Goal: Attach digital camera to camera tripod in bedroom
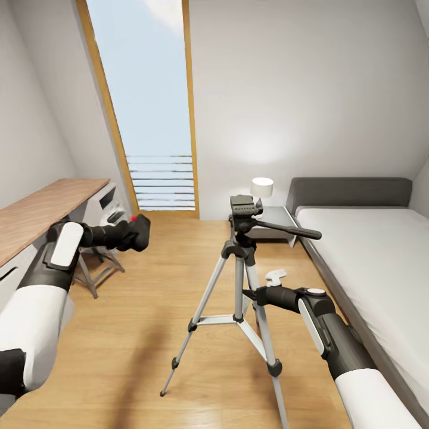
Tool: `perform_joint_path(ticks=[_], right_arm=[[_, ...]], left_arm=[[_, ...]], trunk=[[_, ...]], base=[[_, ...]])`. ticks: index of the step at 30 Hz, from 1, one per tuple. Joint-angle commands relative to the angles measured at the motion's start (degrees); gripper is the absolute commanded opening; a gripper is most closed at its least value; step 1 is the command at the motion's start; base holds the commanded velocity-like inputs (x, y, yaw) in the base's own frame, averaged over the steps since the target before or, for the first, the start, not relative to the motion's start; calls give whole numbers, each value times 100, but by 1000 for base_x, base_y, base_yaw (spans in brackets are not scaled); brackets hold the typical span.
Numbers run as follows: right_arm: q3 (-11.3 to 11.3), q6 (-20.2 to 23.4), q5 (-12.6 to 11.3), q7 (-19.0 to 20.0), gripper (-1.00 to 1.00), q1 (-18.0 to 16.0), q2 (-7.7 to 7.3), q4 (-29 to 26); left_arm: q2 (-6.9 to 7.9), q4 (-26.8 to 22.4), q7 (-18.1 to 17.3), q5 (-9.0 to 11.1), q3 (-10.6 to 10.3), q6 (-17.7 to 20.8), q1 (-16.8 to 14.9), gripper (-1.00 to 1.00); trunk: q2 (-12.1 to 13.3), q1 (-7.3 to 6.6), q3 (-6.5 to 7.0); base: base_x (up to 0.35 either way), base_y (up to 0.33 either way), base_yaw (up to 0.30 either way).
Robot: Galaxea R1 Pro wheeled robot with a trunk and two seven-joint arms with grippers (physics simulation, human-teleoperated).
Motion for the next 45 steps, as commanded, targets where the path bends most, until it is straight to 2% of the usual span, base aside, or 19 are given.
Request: perform_joint_path(ticks=[1,4,7,8,10,15,18,22,25,27,28,29,32,33,38,41,45], right_arm=[[0,336,278,-13,-100,-4,-7,55],[0,337,281,-10,-100,-4,-7,55],[0,334,286,-9,-100,-4,-7,55],[0,333,287,-9,-100,-4,-7,55],[3,331,287,-13,-100,-4,-7,55],[7,329,284,-17,-100,-4,-7,55],[8,329,283,-17,-100,-4,-7,55],[8,329,283,-18,-100,-4,-7,55],[3,332,283,-18,-100,-4,-7,55],[1,341,288,-18,-100,-4,-7,55],[2,349,291,-12,-100,-4,-7,52],[1,351,291,-11,-100,-4,-7,52],[3,353,290,-10,-100,-4,-7,50],[7,350,288,-8,-100,-4,-7,49],[8,347,291,-7,-100,-4,-7,47],[7,342,291,-3,-100,-4,-7,46],[8,339,292,-6,-100,-4,-7,46]], left_arm=[[-69,-35,106,73,3,32,-120,-100],[-382,-131,379,109,8,44,-483,-100],[-647,-144,612,168,7,43,-619,-100],[-686,-146,674,175,10,44,-633,-100],[-785,-167,1026,201,21,44,-664,-100],[-926,-185,1697,337,43,42,-682,-100],[-1093,-220,1885,537,16,46,-685,-100],[-1214,-261,1903,689,-42,58,-686,-100],[-1242,-269,1810,715,-118,34,-686,-100],[-1253,-281,1580,724,-223,1,-686,-100],[-1265,-391,1051,727,-318,-94,-686,-100],[-1272,-761,600,712,-344,-236,-686,-100],[-1270,-1424,-14,665,-367,-436,-686,-100],[-1226,-1991,-679,628,-365,-575,-686,-100],[-1220,-2096,-837,555,-361,-614,-686,-100],[-1252,-2131,-834,344,-369,-666,-686,-100],[-1301,-2151,-868,199,-472,-758,-686,-100]], trunk=[[-12,3,-15],[-12,3,-15],[-12,3,-15],[-12,3,-15],[-12,3,-15],[-12,3,-15],[-12,3,-15],[-12,3,-15],[-12,3,-15],[-12,3,-15],[-12,3,-15],[-12,3,-15],[-12,3,-15],[-12,3,-15],[-12,3,-15],[-12,3,-15],[-12,3,-15]], base=[[0,0,0],[0,0,0],[0,0,0],[0,0,0],[0,0,0],[0,0,0],[0,0,0],[0,0,0],[0,0,0],[0,0,0],[0,0,0],[0,0,0],[0,0,0],[0,0,0],[0,0,0],[0,0,0],[0,0,0]])
